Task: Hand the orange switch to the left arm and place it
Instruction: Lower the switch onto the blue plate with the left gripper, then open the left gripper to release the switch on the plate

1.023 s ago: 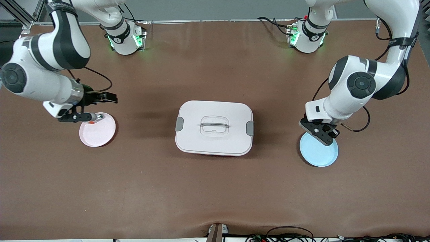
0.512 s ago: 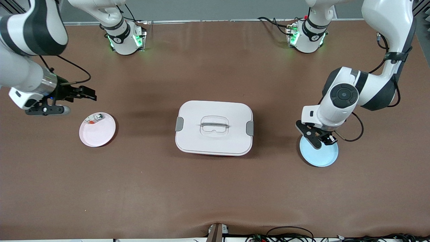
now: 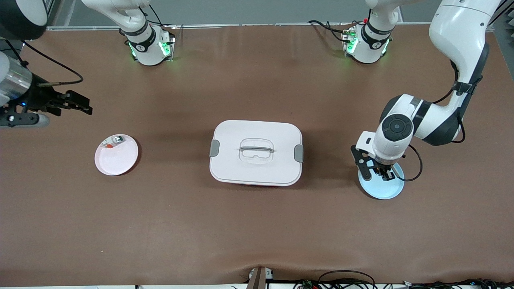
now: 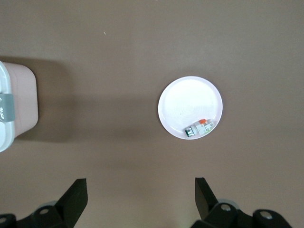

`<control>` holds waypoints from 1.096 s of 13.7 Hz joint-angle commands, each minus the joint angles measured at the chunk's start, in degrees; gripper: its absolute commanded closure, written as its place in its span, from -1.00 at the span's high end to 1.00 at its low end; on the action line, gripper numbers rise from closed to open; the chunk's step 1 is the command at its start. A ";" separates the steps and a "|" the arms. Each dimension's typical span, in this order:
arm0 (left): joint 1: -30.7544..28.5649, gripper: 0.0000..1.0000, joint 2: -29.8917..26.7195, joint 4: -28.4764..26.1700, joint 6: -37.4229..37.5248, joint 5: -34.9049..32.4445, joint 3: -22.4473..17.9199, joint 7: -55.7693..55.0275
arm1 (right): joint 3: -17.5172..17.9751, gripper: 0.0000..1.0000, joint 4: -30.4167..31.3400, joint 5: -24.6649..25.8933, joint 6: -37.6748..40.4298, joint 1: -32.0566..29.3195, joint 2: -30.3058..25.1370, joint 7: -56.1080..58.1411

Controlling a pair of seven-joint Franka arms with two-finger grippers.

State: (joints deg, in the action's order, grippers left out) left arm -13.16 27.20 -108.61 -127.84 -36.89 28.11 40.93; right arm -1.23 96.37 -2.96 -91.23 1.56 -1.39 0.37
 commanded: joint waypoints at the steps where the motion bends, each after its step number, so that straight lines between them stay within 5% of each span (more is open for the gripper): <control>1: -3.35 -1.00 2.06 0.86 -2.40 -3.27 0.46 5.55 | 1.06 1.00 -3.20 1.20 0.45 -1.47 0.86 -0.37; 15: -6.70 -1.00 6.98 -2.22 -12.16 -10.22 0.46 19.26 | 1.06 1.00 -10.50 1.11 1.06 -2.35 0.78 0.33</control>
State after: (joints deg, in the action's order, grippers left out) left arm -18.47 33.37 -110.27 -137.48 -45.58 28.23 57.02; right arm -1.22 87.34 -2.39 -91.30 0.25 -1.21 0.39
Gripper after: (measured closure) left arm 0.559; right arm 0.000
